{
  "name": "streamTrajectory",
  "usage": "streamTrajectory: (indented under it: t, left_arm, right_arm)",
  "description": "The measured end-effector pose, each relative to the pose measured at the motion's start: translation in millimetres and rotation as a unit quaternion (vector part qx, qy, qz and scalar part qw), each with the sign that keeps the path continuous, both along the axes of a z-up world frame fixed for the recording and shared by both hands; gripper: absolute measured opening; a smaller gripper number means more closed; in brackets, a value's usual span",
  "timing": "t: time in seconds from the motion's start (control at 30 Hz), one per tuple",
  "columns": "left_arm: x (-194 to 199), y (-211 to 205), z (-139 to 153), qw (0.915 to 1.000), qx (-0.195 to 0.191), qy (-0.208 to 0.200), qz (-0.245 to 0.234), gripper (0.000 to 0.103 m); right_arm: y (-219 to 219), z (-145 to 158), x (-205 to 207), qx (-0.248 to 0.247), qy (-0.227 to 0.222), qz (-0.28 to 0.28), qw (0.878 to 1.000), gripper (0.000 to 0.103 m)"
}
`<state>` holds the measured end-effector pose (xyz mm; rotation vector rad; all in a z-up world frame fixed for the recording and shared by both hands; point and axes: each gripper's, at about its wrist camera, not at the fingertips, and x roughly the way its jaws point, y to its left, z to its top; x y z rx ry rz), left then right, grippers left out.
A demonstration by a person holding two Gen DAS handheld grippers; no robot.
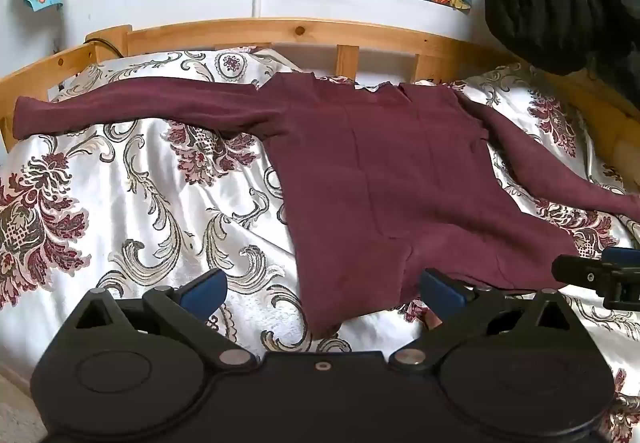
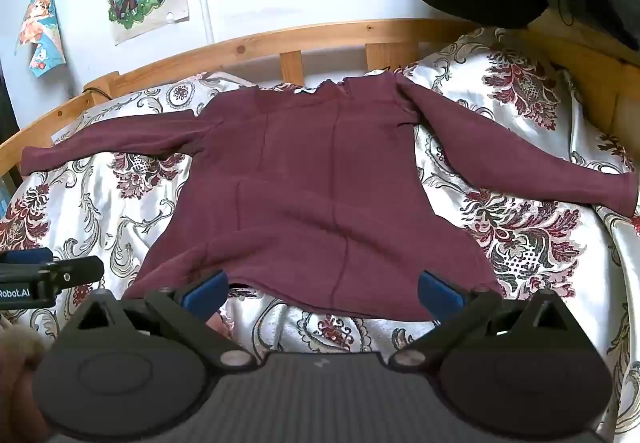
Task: Fold small clothes
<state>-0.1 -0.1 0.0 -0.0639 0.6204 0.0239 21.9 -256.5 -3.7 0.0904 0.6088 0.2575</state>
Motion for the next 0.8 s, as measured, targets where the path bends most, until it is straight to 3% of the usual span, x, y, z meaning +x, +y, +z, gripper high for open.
streamTrajectory:
  t: [0.8]
  left_arm:
    - [1.7,0.4,-3.0,1.0000,-0.001,0.006,-0.003,0.102]
  right_arm:
    - [1.0,-1.3,-0.2,0.003,0.005,0.000,1.000,0.103]
